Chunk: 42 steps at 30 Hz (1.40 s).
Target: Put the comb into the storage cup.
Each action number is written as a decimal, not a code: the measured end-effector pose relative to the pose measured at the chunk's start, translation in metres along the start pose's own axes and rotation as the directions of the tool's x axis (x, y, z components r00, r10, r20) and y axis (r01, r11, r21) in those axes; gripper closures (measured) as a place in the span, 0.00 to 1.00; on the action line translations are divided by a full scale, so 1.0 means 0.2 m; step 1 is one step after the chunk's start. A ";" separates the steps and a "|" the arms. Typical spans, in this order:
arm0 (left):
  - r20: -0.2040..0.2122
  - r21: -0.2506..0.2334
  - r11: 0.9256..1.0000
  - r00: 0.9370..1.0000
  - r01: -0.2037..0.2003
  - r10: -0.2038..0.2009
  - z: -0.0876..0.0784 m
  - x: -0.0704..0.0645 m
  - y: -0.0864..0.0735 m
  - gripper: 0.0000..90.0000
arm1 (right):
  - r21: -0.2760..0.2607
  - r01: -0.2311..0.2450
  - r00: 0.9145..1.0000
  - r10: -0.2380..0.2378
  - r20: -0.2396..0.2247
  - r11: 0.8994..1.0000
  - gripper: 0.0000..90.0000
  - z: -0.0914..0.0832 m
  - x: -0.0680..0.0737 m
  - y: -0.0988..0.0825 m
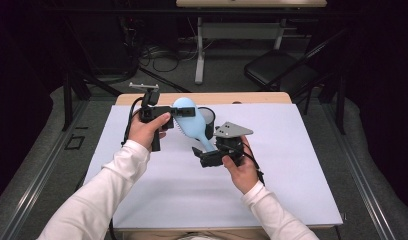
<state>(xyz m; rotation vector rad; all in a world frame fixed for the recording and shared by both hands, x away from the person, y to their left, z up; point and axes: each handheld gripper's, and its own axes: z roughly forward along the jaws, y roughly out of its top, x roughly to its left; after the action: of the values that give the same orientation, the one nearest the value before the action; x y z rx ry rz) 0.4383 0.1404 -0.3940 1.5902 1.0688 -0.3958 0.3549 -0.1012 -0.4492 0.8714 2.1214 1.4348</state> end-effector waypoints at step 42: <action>-0.064 -0.075 0.989 0.991 -0.124 0.119 -0.06 -0.05 0.04 0.55 | -0.006 -0.029 0.999 0.030 0.031 1.000 0.00 -0.15 -0.03 0.00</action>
<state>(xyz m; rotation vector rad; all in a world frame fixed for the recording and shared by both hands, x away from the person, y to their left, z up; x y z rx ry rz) 0.4357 0.1473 -0.3773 1.5958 1.0144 -0.2228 0.3396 -0.1257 -0.4390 0.9210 2.0893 1.4313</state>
